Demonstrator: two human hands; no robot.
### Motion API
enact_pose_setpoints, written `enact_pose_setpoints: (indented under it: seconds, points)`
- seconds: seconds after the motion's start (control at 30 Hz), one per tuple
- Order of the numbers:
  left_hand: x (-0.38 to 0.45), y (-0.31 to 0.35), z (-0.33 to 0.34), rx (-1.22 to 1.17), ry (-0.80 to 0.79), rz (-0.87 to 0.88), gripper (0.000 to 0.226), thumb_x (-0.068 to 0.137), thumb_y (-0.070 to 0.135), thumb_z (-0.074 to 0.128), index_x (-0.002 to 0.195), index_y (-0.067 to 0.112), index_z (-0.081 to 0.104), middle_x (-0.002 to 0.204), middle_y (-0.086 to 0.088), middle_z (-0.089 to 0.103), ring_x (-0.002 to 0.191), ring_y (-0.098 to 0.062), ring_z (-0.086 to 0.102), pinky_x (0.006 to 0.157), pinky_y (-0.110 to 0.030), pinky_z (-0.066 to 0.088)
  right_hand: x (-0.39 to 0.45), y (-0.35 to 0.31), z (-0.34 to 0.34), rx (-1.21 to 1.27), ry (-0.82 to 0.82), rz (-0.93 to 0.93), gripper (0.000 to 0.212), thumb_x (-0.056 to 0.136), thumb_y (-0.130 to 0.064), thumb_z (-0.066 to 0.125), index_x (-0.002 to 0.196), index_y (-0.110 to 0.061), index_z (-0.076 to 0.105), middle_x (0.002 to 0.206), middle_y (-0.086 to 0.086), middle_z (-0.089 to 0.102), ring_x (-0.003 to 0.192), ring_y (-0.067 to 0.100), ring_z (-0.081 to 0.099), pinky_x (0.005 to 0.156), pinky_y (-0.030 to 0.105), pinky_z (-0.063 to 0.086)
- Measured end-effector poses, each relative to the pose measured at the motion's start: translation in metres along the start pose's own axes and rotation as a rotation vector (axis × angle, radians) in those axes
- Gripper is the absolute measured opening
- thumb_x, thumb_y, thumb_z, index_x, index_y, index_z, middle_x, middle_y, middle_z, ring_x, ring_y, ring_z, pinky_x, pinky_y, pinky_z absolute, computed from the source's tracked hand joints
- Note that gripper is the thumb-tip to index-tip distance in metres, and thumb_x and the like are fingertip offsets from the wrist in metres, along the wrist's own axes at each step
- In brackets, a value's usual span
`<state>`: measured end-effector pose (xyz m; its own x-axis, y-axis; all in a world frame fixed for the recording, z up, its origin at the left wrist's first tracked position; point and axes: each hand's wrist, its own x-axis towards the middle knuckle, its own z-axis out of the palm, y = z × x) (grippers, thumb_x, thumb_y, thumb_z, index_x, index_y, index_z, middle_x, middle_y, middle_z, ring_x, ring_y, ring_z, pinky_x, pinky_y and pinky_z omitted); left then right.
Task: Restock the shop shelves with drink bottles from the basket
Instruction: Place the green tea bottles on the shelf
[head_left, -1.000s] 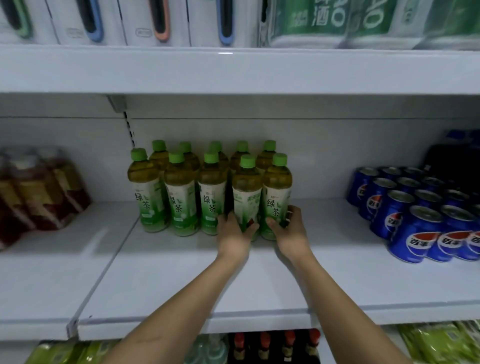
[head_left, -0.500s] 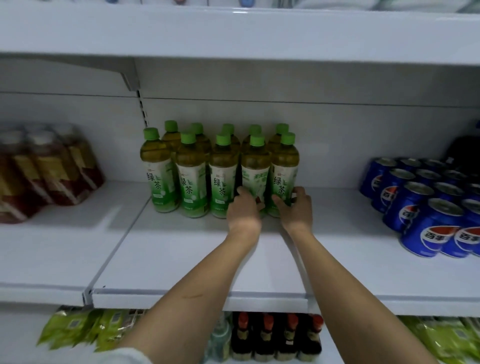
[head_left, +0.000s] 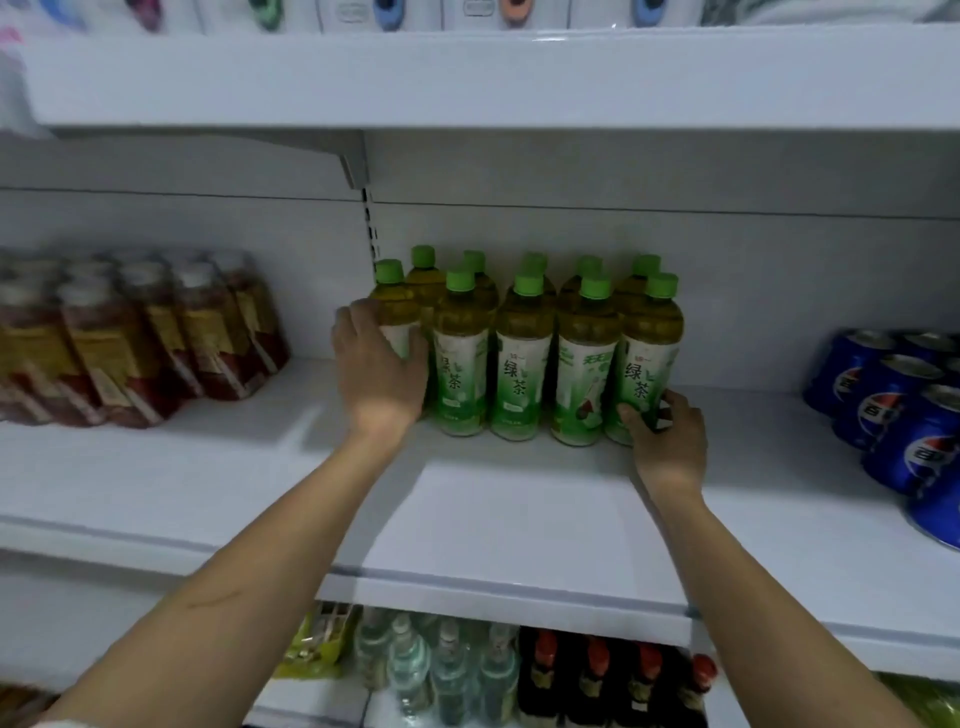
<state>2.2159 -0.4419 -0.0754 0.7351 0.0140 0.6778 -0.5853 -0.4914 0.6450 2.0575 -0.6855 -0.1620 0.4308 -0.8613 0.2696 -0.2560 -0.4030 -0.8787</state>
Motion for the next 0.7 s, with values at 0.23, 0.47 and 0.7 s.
enact_pose_setpoints:
  seconds: [0.23,0.47,0.7]
  points:
    - [0.032,-0.059,-0.005,-0.459,-0.545,-0.578,0.102,0.084,0.007,0.076,0.158,0.019,0.008,0.157,-0.021,0.029,0.142,-0.036,0.036,0.113,-0.048,0.037,-0.013,-0.009,-0.002,-0.011,-0.008,-0.015,0.053,0.092,-0.03,0.069,0.139,-0.014,0.051,0.125,0.017,0.052,0.108,0.035,0.058,0.084,0.03,0.041]
    - [0.013,-0.077,0.008,-0.392,-0.652,-0.475,0.081,0.084,0.005,0.076,0.151,0.016,0.032,0.145,-0.01,0.052,0.132,-0.03,0.05,0.11,-0.047,0.043,-0.02,-0.014,-0.003,-0.017,-0.001,-0.018,0.052,0.091,-0.026,0.07,0.139,-0.016,0.052,0.124,0.015,0.052,0.106,0.034,0.06,0.085,0.03,0.042]
    - [0.004,-0.066,0.013,-0.333,-0.684,-0.411,0.082,0.087,0.012,0.075,0.154,0.018,0.029,0.149,-0.006,0.05,0.134,-0.028,0.049,0.113,-0.042,0.04,-0.018,-0.011,-0.002,-0.001,-0.001,-0.015,0.054,0.091,-0.027,0.07,0.141,-0.017,0.051,0.125,0.014,0.052,0.101,0.032,0.061,0.081,0.03,0.043]
